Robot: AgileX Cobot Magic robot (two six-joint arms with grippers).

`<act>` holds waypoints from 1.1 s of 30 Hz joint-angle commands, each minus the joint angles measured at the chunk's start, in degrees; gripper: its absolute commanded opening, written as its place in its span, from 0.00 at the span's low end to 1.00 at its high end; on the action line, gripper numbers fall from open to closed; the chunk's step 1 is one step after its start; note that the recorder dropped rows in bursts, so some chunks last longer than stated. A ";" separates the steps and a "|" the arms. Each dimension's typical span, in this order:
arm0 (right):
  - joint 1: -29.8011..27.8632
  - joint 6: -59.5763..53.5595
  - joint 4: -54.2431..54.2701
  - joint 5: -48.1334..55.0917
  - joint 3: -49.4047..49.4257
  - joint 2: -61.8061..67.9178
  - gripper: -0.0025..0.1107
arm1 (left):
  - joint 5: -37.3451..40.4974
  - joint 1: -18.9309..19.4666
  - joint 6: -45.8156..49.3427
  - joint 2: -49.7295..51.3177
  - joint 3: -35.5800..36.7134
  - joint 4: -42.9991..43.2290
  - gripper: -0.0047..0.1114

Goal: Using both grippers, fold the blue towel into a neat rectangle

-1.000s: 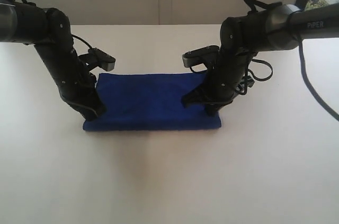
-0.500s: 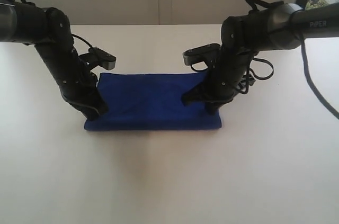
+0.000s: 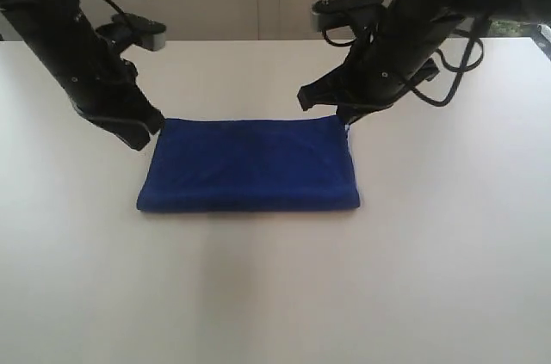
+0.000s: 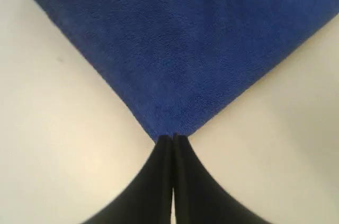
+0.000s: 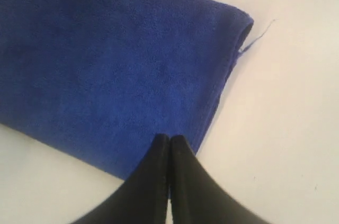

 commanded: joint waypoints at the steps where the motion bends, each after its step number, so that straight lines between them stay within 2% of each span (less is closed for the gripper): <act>1: -2.14 2.20 2.75 3.86 2.99 -3.74 0.02 | 6.84 3.66 -13.77 -3.85 -0.08 -0.39 0.04; 5: -4.53 2.20 3.06 4.70 8.42 -9.36 0.02 | 13.63 6.54 -13.79 -7.64 0.30 -0.39 0.04; 11: -7.15 3.40 2.95 3.67 16.26 -21.30 0.02 | 13.69 8.50 -13.58 -16.78 5.84 -0.39 0.04; 20: -7.15 2.71 2.04 0.92 23.91 -43.36 0.02 | 3.75 8.50 -13.18 -37.35 18.90 -0.53 0.04; 28: -7.15 2.71 0.59 -2.00 31.81 -63.17 0.02 | 0.26 8.50 -11.72 -55.76 29.85 -0.53 0.04; 33: -7.15 2.71 -2.40 -5.17 38.93 -71.85 0.02 | -5.32 8.50 -10.16 -62.65 35.73 -0.53 0.04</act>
